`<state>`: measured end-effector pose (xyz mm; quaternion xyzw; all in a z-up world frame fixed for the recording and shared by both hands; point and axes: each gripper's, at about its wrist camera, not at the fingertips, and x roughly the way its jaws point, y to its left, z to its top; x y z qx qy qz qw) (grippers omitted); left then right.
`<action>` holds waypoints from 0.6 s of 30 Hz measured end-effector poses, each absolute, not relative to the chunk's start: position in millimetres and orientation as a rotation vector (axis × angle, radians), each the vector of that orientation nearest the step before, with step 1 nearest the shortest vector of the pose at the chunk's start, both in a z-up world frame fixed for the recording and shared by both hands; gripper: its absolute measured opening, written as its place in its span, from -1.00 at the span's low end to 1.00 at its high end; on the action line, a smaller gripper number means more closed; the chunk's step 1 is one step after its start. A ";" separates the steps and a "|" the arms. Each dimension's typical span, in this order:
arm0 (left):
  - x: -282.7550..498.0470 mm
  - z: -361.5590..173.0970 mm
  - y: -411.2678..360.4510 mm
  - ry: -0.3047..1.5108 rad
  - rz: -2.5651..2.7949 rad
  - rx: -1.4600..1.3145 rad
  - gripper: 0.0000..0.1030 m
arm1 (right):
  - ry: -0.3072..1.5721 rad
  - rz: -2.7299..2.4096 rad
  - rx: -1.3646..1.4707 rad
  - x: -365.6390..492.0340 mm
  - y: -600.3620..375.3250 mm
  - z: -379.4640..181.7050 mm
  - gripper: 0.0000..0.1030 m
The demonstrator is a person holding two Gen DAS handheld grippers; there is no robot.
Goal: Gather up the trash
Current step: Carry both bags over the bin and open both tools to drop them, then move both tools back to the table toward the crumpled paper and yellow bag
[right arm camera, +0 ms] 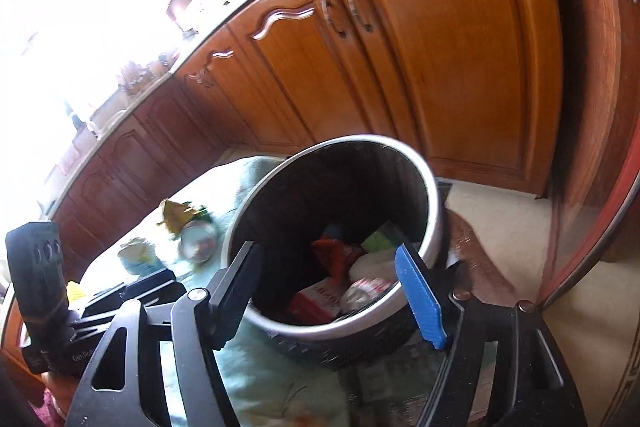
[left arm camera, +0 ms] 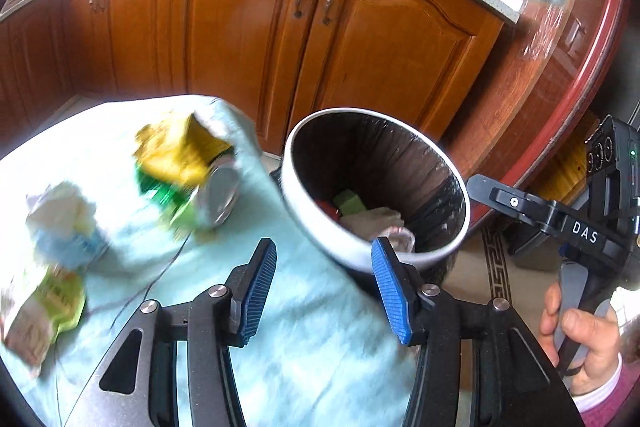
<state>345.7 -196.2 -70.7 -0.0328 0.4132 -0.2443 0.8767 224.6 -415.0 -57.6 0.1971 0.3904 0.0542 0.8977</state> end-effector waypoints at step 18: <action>264.1 -65.4 -75.2 0.833 -0.332 -0.200 -0.04 | 0.838 0.296 0.327 203.8 -307.8 -61.8 0.40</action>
